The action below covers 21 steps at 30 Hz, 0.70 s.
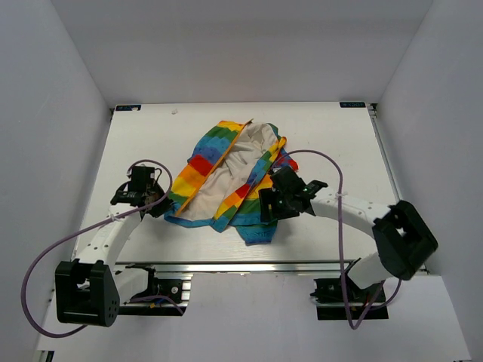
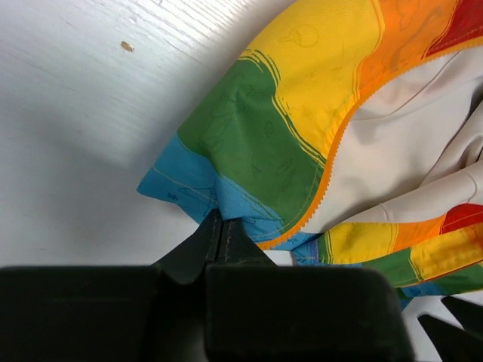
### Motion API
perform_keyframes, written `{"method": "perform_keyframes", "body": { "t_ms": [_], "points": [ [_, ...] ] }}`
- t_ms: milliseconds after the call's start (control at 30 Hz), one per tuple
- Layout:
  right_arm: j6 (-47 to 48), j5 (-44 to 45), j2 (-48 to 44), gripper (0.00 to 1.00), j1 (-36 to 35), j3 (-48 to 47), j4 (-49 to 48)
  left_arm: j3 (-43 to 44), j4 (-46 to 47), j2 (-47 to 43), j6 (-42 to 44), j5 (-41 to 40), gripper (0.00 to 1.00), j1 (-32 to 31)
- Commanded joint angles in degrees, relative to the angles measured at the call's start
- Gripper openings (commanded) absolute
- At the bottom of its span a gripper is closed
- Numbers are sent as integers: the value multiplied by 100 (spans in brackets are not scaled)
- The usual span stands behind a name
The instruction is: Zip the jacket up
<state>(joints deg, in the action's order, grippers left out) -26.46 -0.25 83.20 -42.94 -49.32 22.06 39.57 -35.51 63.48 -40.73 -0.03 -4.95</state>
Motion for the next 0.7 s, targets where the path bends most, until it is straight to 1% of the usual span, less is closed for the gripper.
{"method": "perform_keyframes", "body": {
  "t_ms": [0,33,67,133,167,200,233,267,300,367,400,467,500,533,600,633,667],
  "points": [
    [-149,271,423,75,-22,-349,-396,-142,88,-143,171,267,5,38],
    [-158,323,530,73,-30,-376,-448,-169,114,-187,171,284,1,38],
    [-149,333,600,71,-30,-394,-492,-221,175,-187,171,311,0,38],
    [-167,272,794,63,-30,-429,-633,-257,237,-170,153,363,0,29],
    [-184,236,838,58,-30,-438,-677,-257,281,-152,153,390,0,38],
    [-237,253,864,49,-30,-429,-721,-257,290,-135,162,416,0,29],
    [-263,306,856,22,-22,-429,-712,-240,299,-108,162,425,0,29],
    [-298,480,821,7,-13,-438,-643,-213,290,-65,171,434,0,29],
    [-333,569,690,0,13,-473,-546,-109,264,-55,171,425,0,38],
    [-325,666,444,0,206,-640,-81,32,255,-47,162,390,0,29],
    [-264,658,112,0,285,-701,42,277,246,-47,171,373,0,38],
    [-18,510,-276,0,680,-946,315,594,324,-38,171,328,0,38],
    [70,378,-635,0,995,-1087,360,926,386,-20,136,328,0,38],
    [227,237,-786,0,1146,-1280,490,1112,474,-3,136,398,0,38],
    [404,52,-1024,0,1497,-2096,588,1525,746,128,92,469,0,38],
    [535,-123,-1008,0,1586,-2508,858,2049,817,207,109,486,0,38],
    [623,-46,-920,0,1665,-3000,1096,2359,809,295,127,426,0,38]
  ]
}}
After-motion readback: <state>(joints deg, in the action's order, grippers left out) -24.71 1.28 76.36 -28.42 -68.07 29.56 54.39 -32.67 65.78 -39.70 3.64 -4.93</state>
